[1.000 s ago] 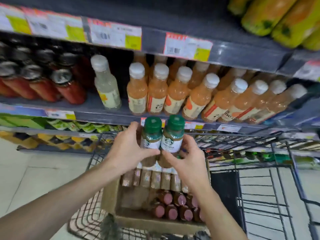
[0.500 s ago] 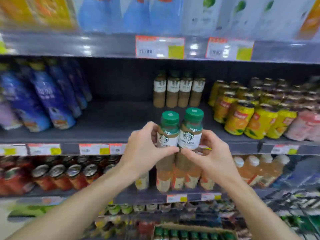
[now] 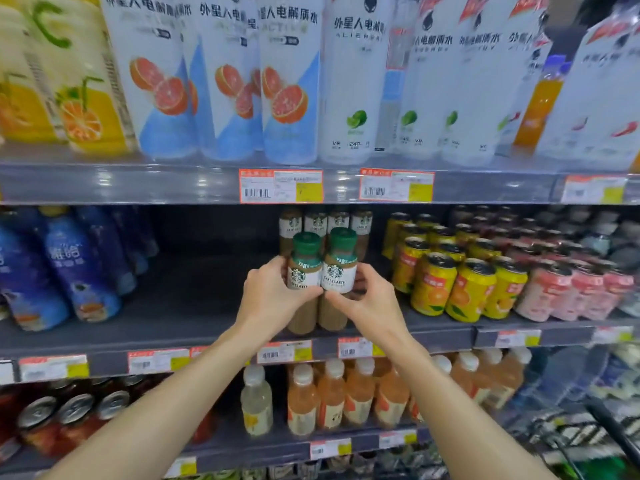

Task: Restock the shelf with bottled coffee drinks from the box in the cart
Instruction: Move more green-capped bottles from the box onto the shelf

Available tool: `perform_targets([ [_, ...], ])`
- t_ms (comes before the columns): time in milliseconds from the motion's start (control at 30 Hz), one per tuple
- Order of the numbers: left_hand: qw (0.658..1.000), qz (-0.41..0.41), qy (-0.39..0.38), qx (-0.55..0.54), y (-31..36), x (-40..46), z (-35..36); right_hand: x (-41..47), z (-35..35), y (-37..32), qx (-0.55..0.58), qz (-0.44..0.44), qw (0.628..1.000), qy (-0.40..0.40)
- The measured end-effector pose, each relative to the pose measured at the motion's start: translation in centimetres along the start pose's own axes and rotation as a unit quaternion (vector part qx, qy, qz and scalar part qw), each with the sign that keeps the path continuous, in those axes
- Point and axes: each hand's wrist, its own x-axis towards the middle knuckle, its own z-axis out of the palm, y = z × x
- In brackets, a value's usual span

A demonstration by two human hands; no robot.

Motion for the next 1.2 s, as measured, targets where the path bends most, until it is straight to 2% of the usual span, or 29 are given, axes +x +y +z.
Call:
perform_targets([
  [900, 1.0, -0.024, 0.009, 0.009, -2.0, 1.4, 2.3, 1.6, 0.7, 2.2, 0.002, -0.01, 1.0, -0.022],
  [1200, 0.999, -0.039, -0.02, -0.01, -2.5, 1.2, 2.8, 0.4, 1.8, 4.0, 0.029, 0.017, 0.999, -0.005],
])
